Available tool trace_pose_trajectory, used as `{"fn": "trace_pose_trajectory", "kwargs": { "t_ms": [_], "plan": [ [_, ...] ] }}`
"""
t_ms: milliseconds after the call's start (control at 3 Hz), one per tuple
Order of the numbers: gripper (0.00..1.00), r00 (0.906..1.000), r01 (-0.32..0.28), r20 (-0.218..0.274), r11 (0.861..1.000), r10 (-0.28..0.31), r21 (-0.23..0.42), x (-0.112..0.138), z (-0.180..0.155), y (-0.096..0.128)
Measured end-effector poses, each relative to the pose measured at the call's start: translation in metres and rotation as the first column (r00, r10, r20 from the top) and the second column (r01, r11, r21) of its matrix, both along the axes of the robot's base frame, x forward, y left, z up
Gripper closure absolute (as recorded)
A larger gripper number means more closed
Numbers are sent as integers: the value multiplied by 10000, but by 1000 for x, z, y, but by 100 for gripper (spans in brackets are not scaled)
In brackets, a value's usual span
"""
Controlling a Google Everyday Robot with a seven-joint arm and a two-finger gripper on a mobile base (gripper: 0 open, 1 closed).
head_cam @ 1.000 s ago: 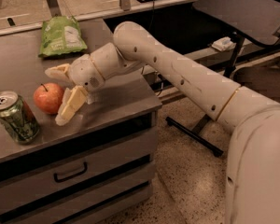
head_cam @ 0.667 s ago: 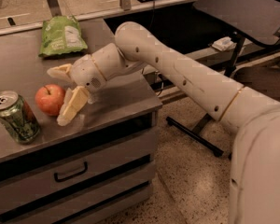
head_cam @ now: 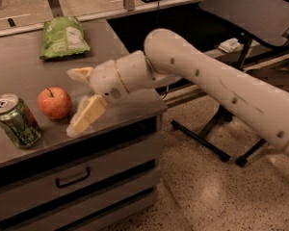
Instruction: Move apple near green can
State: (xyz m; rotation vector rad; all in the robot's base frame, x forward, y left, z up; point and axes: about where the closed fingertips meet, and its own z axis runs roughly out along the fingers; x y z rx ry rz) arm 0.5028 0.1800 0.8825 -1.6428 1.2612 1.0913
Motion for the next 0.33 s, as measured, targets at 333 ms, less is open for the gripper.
{"fn": "trace_pose_trajectory", "kwargs": {
  "t_ms": [333],
  "plan": [
    [0,9941,1036,-296,9943,-1043,-234,2,-23,-41]
  ]
}}
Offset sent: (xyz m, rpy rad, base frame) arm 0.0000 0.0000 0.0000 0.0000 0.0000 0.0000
